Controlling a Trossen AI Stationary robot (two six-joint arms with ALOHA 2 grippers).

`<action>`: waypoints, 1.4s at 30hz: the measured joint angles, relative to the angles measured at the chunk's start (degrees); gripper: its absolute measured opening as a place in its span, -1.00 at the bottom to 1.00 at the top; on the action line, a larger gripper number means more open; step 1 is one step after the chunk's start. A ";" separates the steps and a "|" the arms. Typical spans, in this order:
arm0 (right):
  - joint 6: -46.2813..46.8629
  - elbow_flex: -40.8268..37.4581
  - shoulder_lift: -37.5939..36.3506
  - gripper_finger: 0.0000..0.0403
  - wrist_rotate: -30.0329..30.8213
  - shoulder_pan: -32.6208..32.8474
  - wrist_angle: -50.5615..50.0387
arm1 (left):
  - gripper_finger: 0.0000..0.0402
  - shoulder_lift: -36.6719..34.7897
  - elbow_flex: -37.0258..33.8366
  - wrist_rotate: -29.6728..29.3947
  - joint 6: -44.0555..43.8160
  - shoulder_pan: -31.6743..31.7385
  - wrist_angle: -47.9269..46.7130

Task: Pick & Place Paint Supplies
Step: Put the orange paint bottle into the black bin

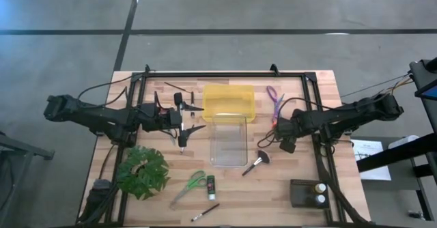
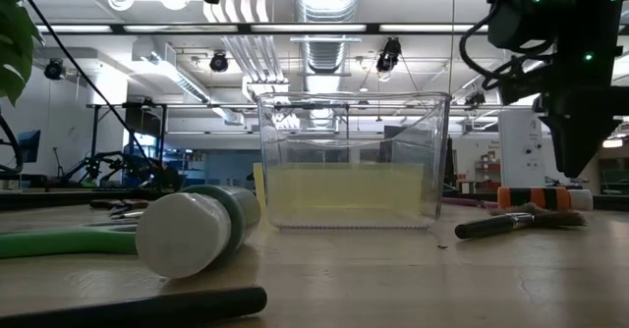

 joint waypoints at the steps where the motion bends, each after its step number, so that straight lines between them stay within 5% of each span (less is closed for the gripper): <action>1: 0.01 -0.36 0.01 -0.11 0.00 -0.30 0.04 | 0.42 0.00 0.00 0.02 -0.01 0.00 -0.01; 9: 0.32 -1.97 0.01 0.20 -0.66 -2.13 0.84 | 0.42 0.00 0.00 0.00 -0.01 0.00 -0.46; 31: 1.06 -8.35 0.16 0.22 -6.19 -5.65 10.40 | 0.42 0.00 0.00 0.02 -0.04 0.00 -0.47; 42: 3.20 -10.44 0.16 -0.31 -7.82 -5.60 13.82 | 0.42 0.00 0.00 0.02 -0.13 0.00 -0.41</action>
